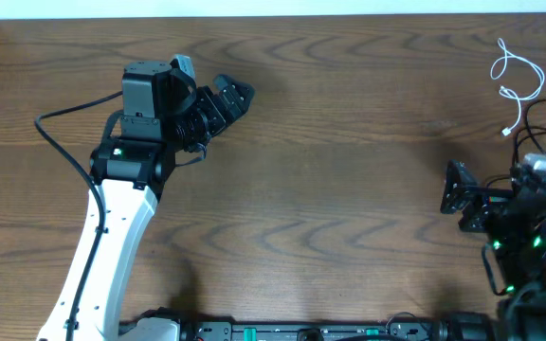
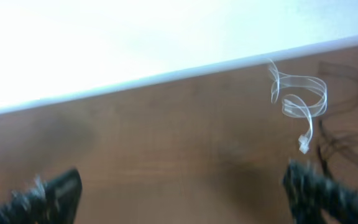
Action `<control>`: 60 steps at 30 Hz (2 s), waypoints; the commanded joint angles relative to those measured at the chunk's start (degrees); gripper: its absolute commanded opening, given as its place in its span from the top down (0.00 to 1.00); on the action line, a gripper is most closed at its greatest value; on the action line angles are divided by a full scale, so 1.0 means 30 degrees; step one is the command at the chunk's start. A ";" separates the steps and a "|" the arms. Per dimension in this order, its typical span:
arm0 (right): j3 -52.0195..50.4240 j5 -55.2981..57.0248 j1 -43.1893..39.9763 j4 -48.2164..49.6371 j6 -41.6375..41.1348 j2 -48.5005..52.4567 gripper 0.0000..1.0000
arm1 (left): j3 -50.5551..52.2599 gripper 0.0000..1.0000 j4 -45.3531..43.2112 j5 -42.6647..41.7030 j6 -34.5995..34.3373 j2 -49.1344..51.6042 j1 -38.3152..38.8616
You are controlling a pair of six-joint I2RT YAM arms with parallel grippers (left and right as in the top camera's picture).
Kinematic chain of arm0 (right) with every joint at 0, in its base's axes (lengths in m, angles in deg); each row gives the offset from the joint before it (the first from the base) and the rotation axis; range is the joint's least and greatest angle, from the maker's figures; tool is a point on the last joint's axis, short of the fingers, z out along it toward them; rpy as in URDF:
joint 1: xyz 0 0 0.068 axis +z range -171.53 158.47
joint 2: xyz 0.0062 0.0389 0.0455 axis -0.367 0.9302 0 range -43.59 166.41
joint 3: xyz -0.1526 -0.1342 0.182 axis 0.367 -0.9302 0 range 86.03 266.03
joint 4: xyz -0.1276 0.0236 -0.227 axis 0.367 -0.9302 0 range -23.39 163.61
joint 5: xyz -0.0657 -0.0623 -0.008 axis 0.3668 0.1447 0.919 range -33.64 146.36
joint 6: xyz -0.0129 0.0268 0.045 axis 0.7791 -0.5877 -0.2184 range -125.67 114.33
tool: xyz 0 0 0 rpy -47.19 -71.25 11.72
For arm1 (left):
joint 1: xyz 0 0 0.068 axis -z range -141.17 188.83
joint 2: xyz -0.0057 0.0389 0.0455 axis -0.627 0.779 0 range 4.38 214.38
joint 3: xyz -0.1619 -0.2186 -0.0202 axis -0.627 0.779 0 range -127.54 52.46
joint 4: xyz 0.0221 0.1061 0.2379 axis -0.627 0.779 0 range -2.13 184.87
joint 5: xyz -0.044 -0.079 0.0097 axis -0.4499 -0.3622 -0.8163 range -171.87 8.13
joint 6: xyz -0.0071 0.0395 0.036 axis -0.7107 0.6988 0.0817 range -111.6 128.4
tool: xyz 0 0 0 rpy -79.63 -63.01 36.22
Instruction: Untangle cables
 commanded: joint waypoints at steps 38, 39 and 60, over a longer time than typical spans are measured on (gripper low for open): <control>-1.2662 0.2033 0.1537 0.7665 0.0131 -0.8801 0.01 | -0.0255 0.02 0.0058 0.0131 0.0313 0.0044 -0.0051; -1.2662 0.2033 0.1537 0.7665 0.0131 -0.8801 0.01 | -0.0262 0.02 0.0233 0.0590 0.1785 0.0036 -0.0124; -1.2662 0.2033 0.1537 0.7657 0.0131 -0.8801 0.01 | 2.0648 0.02 -1.2779 1.0411 1.3675 -2.0240 -0.1013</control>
